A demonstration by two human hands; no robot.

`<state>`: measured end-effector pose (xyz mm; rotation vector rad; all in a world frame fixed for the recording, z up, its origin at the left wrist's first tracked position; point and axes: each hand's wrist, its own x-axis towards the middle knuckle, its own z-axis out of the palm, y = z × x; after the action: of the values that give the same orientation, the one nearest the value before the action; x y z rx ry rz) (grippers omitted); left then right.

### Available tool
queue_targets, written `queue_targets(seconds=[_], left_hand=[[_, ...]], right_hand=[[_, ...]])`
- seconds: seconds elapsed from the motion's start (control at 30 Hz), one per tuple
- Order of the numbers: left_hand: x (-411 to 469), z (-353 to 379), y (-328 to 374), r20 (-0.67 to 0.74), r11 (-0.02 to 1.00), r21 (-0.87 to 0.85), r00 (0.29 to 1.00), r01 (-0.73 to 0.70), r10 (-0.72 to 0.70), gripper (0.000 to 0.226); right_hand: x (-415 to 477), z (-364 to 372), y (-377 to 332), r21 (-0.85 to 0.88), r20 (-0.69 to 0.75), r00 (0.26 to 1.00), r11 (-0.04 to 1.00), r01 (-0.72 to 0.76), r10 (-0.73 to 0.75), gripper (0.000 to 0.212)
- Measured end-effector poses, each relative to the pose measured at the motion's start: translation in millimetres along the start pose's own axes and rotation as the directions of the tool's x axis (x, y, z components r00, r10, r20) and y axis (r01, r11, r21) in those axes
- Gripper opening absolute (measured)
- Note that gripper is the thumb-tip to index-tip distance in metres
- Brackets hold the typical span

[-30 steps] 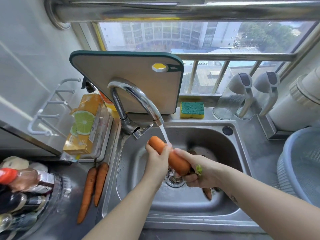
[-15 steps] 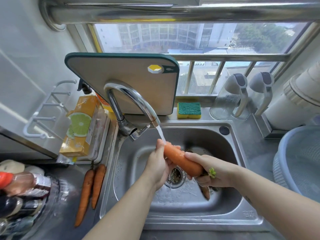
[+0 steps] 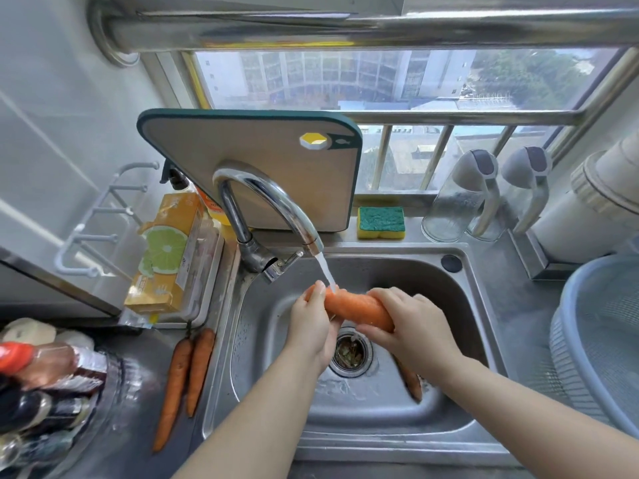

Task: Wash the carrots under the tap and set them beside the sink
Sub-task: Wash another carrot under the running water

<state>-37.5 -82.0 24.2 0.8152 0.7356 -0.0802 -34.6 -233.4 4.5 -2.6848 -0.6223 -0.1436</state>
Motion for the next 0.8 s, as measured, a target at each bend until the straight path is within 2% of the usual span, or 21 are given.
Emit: queue_targets(seconds=[0.1,0.17,0.23,0.3,0.37,0.47,0.53,0.63,0.8], left_hand=[[2.7,-3.6,5.1,-0.092,0.996,-0.042,0.992,0.080,-0.084,0.022],[5.1,-7.6,10.1,-0.145,0.992,-0.036,0.981,0.124,-0.128,0.021],[6.5,-10.4,14.8,-0.175,0.988,-0.040,0.972,0.151,-0.155,0.022],[7.5,-12.6,19.5,-0.187,0.987,-0.068,0.970,0.143,-0.154,0.021],[10.1,-16.0,24.9,-0.166,0.984,-0.143,0.978,0.104,-0.128,0.021],[13.1,-21.8,33.7,-0.113,0.965,-0.250,0.987,0.081,-0.113,0.021],[11.5,-23.0,38.4,-0.092,0.960,-0.277,0.993,0.042,-0.070,0.021],[8.5,-22.7,41.3,-0.048,0.961,-0.276,0.999,-0.024,0.011,0.023],[5.8,-33.1,28.8,0.037,0.989,-0.117,0.994,-0.095,0.100,0.019]], right_hand=[[3.7,3.4,4.2,-0.094,-0.152,0.971,0.981,0.173,-0.186,0.042],[7.5,3.0,3.0,-0.143,-0.194,0.940,0.956,0.256,-0.280,0.037],[10.6,3.1,-0.9,-0.148,-0.205,0.928,0.947,0.284,-0.310,0.036],[15.8,1.5,-8.3,-0.036,-0.131,0.968,0.977,0.211,-0.214,0.042],[23.4,-1.3,-14.6,0.133,0.047,0.998,0.990,0.035,-0.042,0.052],[32.6,1.9,-20.0,0.353,0.238,0.967,0.920,-0.170,0.087,0.050],[35.6,6.1,-29.4,0.413,0.246,0.959,0.881,-0.233,0.138,0.046],[38.4,11.4,-47.8,0.413,0.236,0.949,0.862,-0.295,0.211,0.048],[45.9,14.4,-47.6,0.466,0.338,0.883,0.757,-0.459,0.327,0.047]])
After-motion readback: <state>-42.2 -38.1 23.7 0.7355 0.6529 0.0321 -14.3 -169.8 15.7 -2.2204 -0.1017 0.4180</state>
